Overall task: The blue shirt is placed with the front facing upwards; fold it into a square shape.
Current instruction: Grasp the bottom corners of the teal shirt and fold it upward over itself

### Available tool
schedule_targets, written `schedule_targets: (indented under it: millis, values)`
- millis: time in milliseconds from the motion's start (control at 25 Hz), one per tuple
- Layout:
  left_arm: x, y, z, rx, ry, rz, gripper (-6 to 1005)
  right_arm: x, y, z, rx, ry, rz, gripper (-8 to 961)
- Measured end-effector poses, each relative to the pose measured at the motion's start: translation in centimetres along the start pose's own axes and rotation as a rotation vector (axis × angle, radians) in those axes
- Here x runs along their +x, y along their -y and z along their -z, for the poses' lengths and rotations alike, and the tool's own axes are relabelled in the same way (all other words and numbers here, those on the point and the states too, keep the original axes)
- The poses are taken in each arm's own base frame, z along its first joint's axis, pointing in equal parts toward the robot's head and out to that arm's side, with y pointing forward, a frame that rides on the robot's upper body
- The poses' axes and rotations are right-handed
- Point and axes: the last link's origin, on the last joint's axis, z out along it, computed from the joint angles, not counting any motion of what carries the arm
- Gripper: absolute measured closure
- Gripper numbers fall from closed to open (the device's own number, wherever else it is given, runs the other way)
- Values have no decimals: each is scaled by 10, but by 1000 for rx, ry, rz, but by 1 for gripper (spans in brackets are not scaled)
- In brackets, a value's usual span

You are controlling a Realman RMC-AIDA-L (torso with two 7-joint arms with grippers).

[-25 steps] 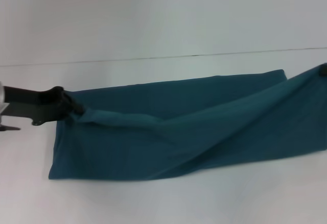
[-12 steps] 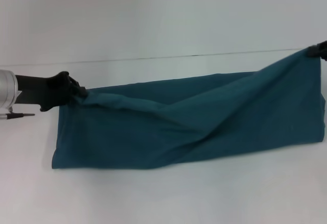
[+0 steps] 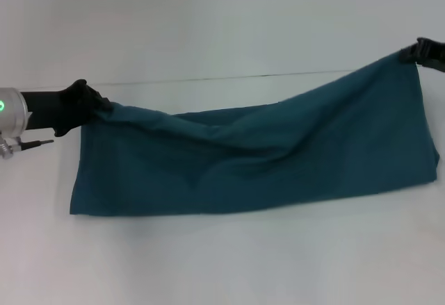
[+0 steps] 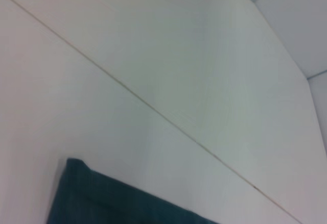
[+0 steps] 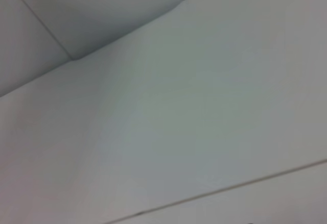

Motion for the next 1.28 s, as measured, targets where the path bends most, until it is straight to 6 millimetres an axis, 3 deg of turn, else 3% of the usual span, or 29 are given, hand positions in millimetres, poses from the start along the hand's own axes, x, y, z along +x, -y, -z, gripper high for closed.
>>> schedule_targets:
  millis: [240, 520, 1280]
  values:
    - [1, 3, -4, 17, -23, 13, 925, -6, -8, -11, 34, 39, 34, 928]
    - [0, 4, -9, 30, -41, 19, 926, 1, -14, -22, 45, 17, 52, 927]
    - [-7, 5, -16, 22, -77, 48, 865, 13, 1, -18, 66, 3, 12, 924]
